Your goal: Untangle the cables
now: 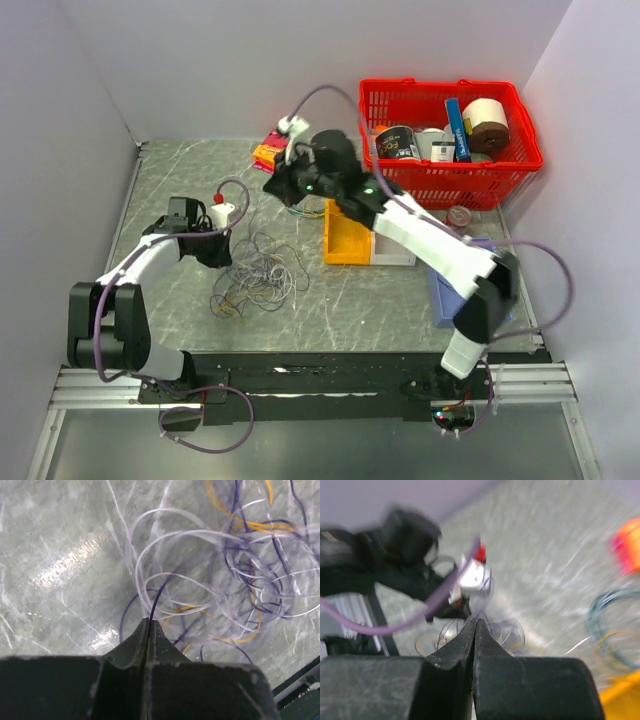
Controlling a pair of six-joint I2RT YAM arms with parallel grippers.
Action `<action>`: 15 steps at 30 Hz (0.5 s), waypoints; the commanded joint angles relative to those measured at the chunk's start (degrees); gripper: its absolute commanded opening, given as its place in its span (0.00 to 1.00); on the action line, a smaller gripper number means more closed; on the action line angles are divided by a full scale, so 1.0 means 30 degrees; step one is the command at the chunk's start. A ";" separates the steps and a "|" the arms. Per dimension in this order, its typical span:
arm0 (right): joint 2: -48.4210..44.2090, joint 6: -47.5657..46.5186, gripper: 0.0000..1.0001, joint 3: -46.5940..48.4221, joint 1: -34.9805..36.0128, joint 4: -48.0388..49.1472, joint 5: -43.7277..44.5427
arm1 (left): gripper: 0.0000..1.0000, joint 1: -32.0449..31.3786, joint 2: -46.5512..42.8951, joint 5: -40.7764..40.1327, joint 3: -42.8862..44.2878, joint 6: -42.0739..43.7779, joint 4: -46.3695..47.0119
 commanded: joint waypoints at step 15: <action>-0.5395 -0.4210 0.00 0.5669 -0.0232 -0.1125 0.4425 | 0.01 0.0395 -0.2725 0.0852 0.0801 0.0308 -0.1903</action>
